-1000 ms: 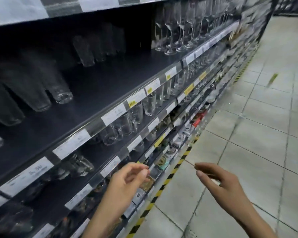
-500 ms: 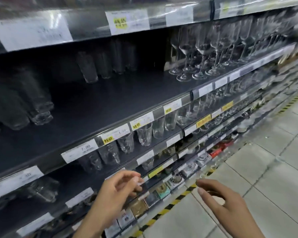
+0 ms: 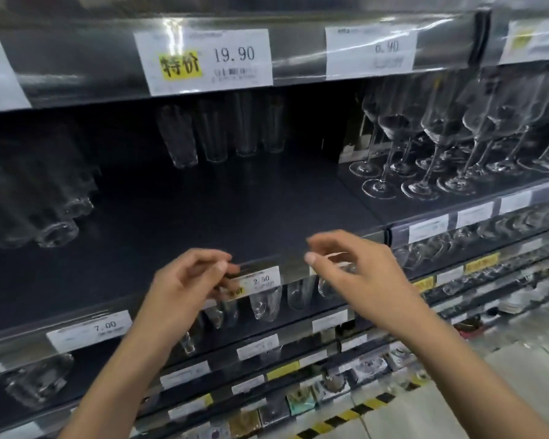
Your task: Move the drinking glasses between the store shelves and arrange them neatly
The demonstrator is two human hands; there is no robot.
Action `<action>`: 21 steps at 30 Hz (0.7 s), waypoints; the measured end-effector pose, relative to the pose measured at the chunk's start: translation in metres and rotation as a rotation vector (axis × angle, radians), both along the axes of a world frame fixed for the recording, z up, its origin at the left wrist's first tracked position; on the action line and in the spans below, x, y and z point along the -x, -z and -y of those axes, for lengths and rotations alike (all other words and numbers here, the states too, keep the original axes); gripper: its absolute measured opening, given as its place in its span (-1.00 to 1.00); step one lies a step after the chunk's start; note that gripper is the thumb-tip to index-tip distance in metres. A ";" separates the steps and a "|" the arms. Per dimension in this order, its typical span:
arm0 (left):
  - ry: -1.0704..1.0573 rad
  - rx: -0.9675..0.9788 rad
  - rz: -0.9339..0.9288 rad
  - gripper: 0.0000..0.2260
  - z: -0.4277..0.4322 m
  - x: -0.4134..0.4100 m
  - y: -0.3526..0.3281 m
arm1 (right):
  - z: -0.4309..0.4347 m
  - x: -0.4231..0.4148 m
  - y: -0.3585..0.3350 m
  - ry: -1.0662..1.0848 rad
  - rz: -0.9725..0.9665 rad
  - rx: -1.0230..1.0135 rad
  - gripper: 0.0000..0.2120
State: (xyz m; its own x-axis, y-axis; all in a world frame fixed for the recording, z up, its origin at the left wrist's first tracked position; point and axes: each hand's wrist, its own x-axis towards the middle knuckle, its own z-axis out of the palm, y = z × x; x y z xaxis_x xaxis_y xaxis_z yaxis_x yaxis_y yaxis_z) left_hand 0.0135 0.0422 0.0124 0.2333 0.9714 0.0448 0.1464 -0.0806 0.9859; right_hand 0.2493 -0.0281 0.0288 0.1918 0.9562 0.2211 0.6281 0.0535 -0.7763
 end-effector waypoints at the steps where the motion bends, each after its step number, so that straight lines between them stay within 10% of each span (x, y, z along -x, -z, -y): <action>1: -0.008 -0.009 -0.004 -0.88 -0.007 -0.008 -0.004 | -0.016 -0.007 -0.003 -0.025 0.041 -0.005 -0.73; 9: -0.110 -0.077 -0.306 -0.87 -0.092 -0.053 -0.008 | -0.132 -0.063 0.000 -0.175 0.435 0.282 -0.42; 21: -0.557 -0.208 -0.255 -0.62 -0.223 -0.069 0.021 | -0.281 -0.081 0.029 -0.049 -0.265 0.102 -0.40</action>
State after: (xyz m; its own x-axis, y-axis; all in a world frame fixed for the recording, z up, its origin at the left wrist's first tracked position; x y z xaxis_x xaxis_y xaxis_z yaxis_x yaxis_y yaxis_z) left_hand 0.0825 0.2652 -0.0085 -0.2750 0.9269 0.2552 0.4490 -0.1109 0.8866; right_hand 0.3299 0.2531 -0.0003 0.1836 0.9804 0.0717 0.4010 -0.0081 -0.9160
